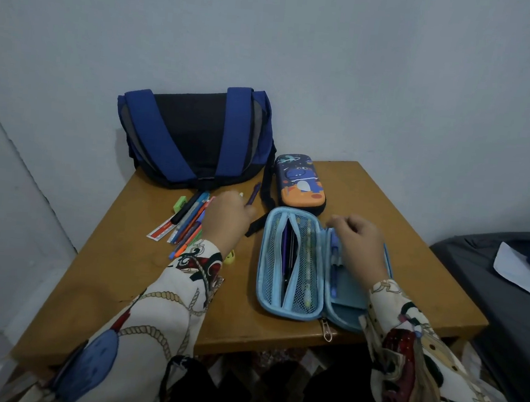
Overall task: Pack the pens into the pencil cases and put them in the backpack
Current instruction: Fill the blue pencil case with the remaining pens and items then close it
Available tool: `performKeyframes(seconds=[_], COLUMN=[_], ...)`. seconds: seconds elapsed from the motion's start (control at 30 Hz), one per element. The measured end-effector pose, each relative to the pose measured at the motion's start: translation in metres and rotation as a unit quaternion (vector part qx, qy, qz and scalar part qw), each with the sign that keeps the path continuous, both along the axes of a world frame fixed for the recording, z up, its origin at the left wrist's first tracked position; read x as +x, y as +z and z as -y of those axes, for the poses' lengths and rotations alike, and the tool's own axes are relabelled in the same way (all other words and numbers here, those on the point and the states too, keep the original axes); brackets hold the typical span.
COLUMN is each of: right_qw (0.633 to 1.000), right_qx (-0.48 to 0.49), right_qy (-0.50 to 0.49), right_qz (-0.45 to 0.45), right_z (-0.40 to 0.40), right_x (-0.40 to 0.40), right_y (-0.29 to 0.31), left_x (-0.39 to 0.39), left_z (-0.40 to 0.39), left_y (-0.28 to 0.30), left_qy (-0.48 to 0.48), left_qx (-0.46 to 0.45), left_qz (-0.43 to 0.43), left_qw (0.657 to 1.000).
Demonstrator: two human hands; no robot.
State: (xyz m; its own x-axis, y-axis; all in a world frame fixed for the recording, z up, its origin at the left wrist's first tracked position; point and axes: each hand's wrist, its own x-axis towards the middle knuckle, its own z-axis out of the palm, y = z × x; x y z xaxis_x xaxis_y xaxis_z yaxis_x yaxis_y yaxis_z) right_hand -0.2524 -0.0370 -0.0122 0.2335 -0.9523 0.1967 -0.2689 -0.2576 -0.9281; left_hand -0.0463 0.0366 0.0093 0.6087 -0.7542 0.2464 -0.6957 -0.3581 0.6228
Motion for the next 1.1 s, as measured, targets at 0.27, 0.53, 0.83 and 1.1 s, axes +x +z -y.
performKeyframes(seconds=[0.27, 0.53, 0.83, 1.1], right_qw=[0.995, 0.995, 0.994, 0.995], right_qx=[0.023, 0.023, 0.020, 0.012], right_qy=[-0.080, -0.080, -0.090, -0.086], right_qz=[-0.055, -0.050, -0.054, -0.048], right_z=[0.018, 0.018, 0.019, 0.016], right_x=[-0.027, -0.026, -0.025, -0.024], right_y=[-0.018, -0.019, -0.021, -0.018], left_x=[-0.068, -0.108, -0.116, -0.113], left_z=[0.048, 0.080, 0.079, 0.056], left_y=[0.010, 0.005, 0.009, 0.001], left_qy=[-0.095, -0.128, -0.160, -0.254], left_qx=[-0.105, -0.036, 0.133, 0.157], left_qz=[-0.180, -0.154, -0.090, -0.064], left_qw=[0.973, 0.979, 0.974, 0.952])
